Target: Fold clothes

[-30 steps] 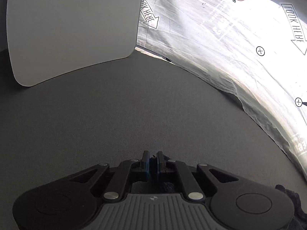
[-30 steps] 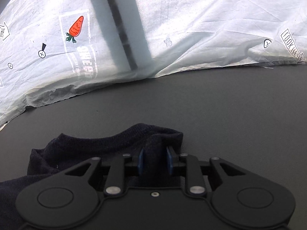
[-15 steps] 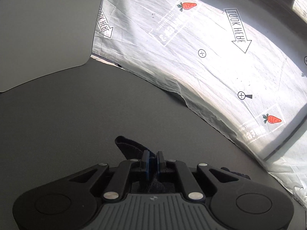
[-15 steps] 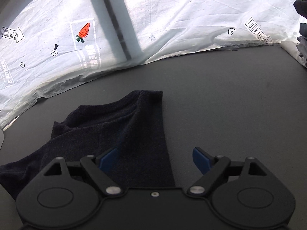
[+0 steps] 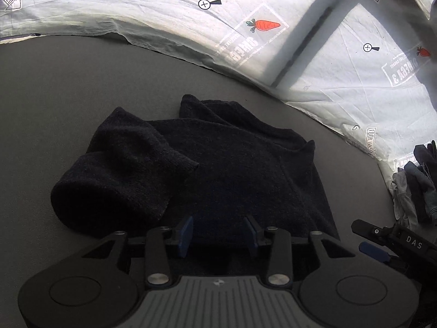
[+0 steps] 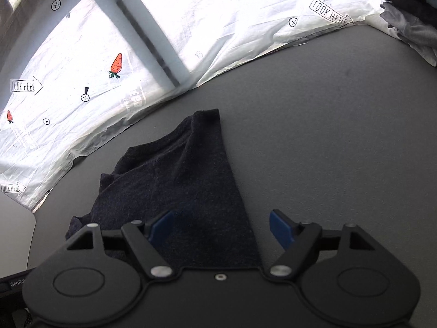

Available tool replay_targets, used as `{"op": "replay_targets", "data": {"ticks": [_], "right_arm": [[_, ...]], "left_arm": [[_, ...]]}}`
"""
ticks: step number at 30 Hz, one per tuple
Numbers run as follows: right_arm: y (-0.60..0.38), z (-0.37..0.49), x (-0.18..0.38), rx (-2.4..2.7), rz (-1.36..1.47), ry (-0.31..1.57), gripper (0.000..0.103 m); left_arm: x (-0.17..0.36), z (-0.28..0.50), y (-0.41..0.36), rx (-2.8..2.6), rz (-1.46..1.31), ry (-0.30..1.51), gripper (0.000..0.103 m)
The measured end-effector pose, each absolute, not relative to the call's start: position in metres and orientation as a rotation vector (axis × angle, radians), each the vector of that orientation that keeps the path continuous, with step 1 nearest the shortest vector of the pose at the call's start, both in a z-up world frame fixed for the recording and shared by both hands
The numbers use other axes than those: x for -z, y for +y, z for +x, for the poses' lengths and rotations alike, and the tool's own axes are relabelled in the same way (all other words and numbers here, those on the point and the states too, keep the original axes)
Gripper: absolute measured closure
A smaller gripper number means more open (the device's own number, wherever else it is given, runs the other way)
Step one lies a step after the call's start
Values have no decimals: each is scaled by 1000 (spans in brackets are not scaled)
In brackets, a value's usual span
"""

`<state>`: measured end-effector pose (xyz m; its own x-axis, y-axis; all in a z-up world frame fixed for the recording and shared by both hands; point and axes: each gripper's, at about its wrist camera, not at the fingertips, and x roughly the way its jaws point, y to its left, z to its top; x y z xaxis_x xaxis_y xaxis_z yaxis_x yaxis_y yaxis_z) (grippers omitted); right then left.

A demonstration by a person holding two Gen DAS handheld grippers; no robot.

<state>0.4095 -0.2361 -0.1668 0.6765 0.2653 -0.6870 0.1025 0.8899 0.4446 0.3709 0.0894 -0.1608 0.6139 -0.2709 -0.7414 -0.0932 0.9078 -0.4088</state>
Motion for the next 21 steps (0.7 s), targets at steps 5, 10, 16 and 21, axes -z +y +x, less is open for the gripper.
{"op": "replay_targets", "data": {"ticks": [5,10,16,21], "right_arm": [[-222,416,164,-240,542,818,74],[-185,438,166,-416,557,869,80],[-125,473,176,-583,520,968,80],[-75,500,185,-688,408,1013,74]], "left_arm": [[161,360,126,-26,-554,887,50],[182,356,160,-211,-649,957,50],[206,361,179,-311,-726,1030,50],[208,370,184,-325,-772,1040,36]]}}
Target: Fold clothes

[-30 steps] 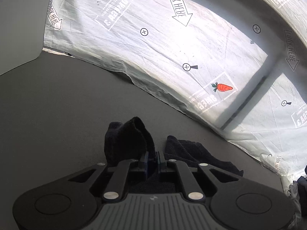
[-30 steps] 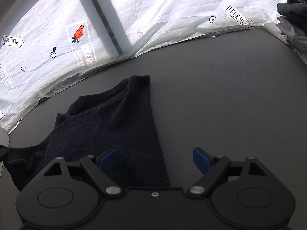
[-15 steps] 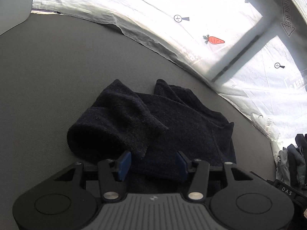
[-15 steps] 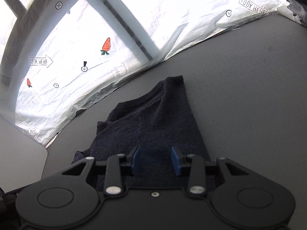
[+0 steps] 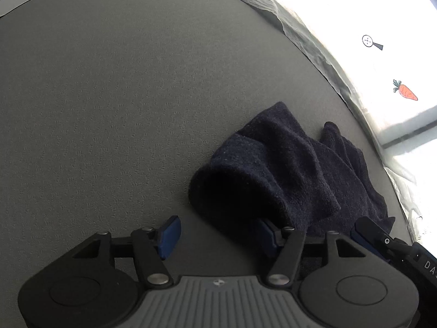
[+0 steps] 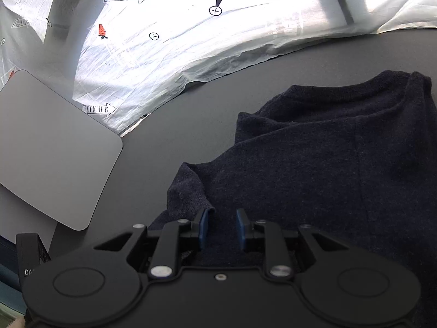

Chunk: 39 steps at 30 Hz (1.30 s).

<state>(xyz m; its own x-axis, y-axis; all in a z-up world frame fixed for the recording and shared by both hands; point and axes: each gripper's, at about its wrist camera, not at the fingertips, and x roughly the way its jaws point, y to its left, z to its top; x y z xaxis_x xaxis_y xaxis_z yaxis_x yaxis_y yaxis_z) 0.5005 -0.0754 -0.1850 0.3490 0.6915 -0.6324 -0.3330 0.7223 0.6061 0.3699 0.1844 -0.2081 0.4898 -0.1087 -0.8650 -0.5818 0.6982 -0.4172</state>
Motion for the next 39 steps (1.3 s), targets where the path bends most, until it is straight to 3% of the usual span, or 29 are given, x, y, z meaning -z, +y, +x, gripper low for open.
{"op": "replay_targets", "data": {"ticks": [3,9,10,11,13,29,39], "right_arm": [[-55,515,192,-723,371,1033,64],[-31,534,207,-787,381,1084,64],[-28,533,208,-795,377,1087,70],[-27,533,209,-797,374,1090,85],[-29,530,209,-785,387,1096,96],[-134,427,159,-569,447,913,98],[-179,344,163,-451,521,898,98]], "left_arm": [[209,375,187,-328,-804,1050,31],[211,380,190,-303,-838,1049,18],[211,380,188,-300,-827,1050,18],[210,381,186,-297,-812,1052,16],[210,382,182,-292,-783,1055,16],[179,335,141,-121,-681,1048,16],[162,270,109,-31,-582,1051,16]]}}
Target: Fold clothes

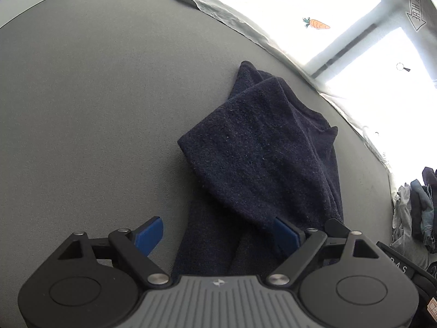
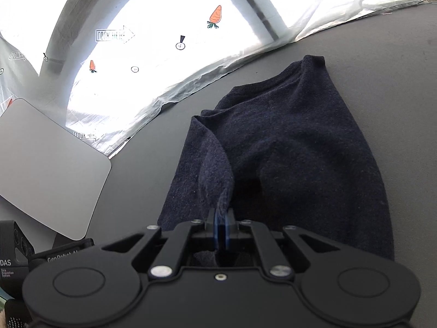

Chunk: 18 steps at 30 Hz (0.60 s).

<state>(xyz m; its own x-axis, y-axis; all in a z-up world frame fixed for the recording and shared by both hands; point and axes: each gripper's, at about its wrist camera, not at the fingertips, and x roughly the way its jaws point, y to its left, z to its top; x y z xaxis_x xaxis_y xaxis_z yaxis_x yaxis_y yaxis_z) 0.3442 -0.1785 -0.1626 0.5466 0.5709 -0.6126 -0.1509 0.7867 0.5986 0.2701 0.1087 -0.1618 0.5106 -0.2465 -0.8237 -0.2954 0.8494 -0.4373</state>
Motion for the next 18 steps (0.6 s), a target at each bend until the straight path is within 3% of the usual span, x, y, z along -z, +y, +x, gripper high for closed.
{"op": "replay_targets", "data": {"ticks": [18], "right_arm": [[-225,253,172,-351,589,895,98]], "left_arm": [[169,208,77,-6,-533,1114,16]]}}
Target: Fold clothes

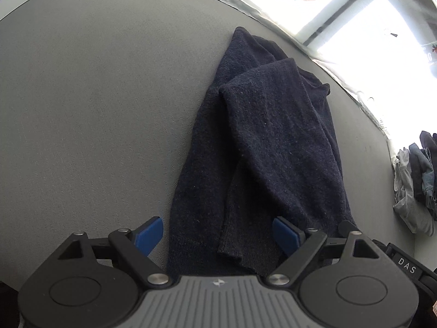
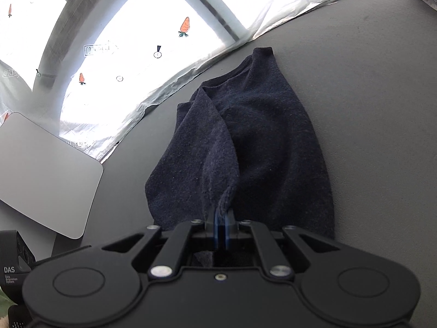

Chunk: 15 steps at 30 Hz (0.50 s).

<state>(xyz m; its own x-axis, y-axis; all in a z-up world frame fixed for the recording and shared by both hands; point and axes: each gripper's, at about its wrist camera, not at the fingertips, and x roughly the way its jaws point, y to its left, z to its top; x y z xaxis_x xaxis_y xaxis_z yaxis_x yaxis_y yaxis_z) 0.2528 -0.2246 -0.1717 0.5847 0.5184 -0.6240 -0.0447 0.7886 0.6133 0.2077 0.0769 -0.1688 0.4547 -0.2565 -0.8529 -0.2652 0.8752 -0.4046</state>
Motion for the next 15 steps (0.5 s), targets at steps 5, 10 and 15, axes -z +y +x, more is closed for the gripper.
{"op": "replay_targets", "data": {"ticks": [5,10,15], "right_arm": [[-232,239,177,-342,591,908,98],[-237,229,181,-337,588,924,98],[-241,217,185,-331,588,935,98]], "left_arm": [[175,203,67,1,-515,1137,16],[181,206,59,7,-499,1166,16],[185,209,54,17,-472,1180,16]]}}
